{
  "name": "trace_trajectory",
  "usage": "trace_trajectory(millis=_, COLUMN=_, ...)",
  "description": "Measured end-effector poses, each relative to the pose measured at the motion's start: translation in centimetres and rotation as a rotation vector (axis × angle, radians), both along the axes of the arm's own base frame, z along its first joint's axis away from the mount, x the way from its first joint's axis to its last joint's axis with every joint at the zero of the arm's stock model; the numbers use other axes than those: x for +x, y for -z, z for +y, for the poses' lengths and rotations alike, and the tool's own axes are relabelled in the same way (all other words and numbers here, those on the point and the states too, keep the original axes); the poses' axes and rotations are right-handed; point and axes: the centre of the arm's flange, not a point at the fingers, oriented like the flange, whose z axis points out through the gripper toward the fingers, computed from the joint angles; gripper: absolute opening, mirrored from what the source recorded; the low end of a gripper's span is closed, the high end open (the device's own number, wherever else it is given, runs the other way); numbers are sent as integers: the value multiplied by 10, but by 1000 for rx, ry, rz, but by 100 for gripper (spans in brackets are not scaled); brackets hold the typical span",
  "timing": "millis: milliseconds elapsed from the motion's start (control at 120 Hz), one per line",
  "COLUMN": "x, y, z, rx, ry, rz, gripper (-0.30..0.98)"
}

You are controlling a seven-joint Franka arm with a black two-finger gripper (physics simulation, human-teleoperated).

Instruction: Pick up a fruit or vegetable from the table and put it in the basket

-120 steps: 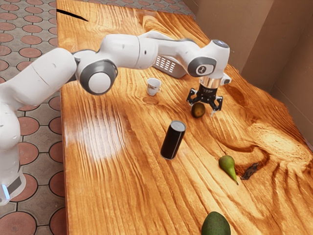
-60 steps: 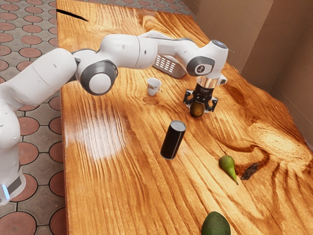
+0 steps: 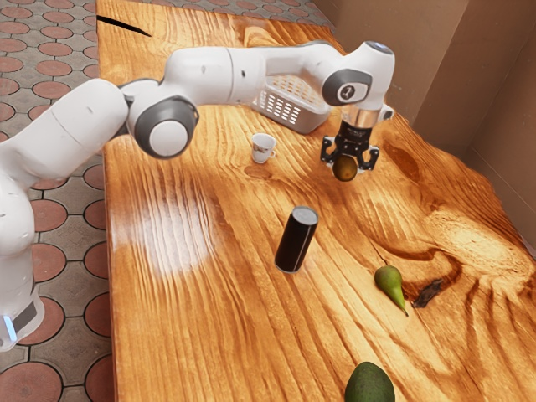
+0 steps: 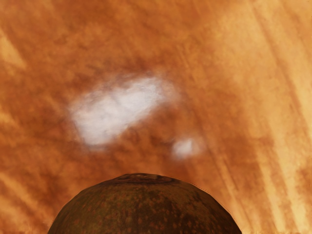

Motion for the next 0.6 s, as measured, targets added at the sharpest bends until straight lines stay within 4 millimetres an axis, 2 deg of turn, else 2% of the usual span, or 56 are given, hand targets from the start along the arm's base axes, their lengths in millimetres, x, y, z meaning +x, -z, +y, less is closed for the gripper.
trace_trajectory(millis=217, x=-7, y=-23, z=1, rx=11, ry=-28, rz=-3, gripper=27)
trace_trajectory(millis=300, x=-13, y=-39, z=11, rx=26, ry=-52, rz=-19, gripper=27)
trace_trajectory(millis=383, x=-23, y=-58, z=50, rx=72, ry=-126, rz=-43, gripper=27)
trace_trajectory(millis=492, x=-48, y=-74, z=124, rx=102, ry=-257, rz=-57, gripper=25)
trace_trajectory(millis=600, x=-75, y=-86, z=187, rx=111, ry=-378, rz=-74, gripper=25)
